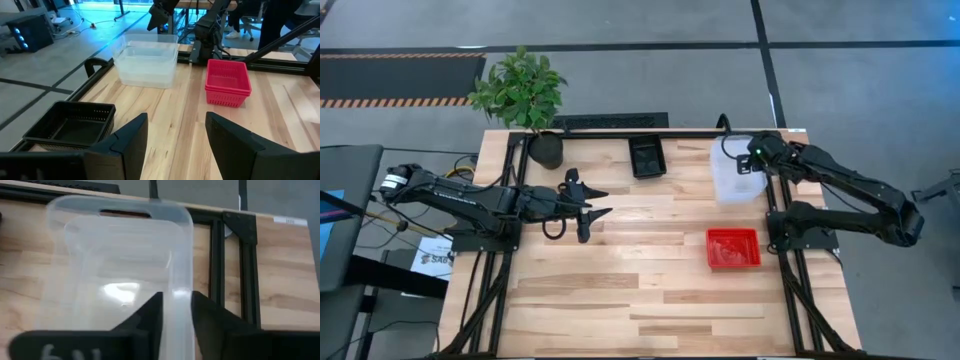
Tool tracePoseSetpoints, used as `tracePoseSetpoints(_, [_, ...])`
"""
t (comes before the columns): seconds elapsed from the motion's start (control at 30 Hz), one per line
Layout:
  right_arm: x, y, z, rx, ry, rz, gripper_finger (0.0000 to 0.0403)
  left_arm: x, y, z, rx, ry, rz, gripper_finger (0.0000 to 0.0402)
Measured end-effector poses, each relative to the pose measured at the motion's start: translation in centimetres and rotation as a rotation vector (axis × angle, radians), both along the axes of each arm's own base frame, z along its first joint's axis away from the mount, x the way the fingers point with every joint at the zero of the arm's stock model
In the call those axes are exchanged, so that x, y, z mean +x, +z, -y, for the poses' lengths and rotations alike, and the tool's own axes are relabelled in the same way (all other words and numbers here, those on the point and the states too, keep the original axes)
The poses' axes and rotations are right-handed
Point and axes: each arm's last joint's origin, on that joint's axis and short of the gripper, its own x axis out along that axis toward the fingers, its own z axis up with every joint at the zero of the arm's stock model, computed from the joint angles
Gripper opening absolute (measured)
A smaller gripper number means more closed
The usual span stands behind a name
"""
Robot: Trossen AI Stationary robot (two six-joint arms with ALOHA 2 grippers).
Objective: Stack baskets by color
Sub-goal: Stack the bottom transparent bin on top of the top transparent bin, then return to Home Position
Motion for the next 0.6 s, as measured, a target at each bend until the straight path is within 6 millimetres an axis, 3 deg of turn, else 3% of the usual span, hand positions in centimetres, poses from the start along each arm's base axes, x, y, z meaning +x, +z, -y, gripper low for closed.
tracePoseSetpoints(0.3, [0.7, 1.3, -0.6, -0.083, 0.145, 0.046, 0.0201, 0.0, 0.0, 0.0, -0.002, 0.002, 0.002, 0.0188])
tracePoseSetpoints(0.6, [3.0, -0.5, -3.9, -0.196, 0.605, 0.261, 0.017, 0.0, -0.6, 0.2, 0.041, 0.03, 0.073, 0.0188])
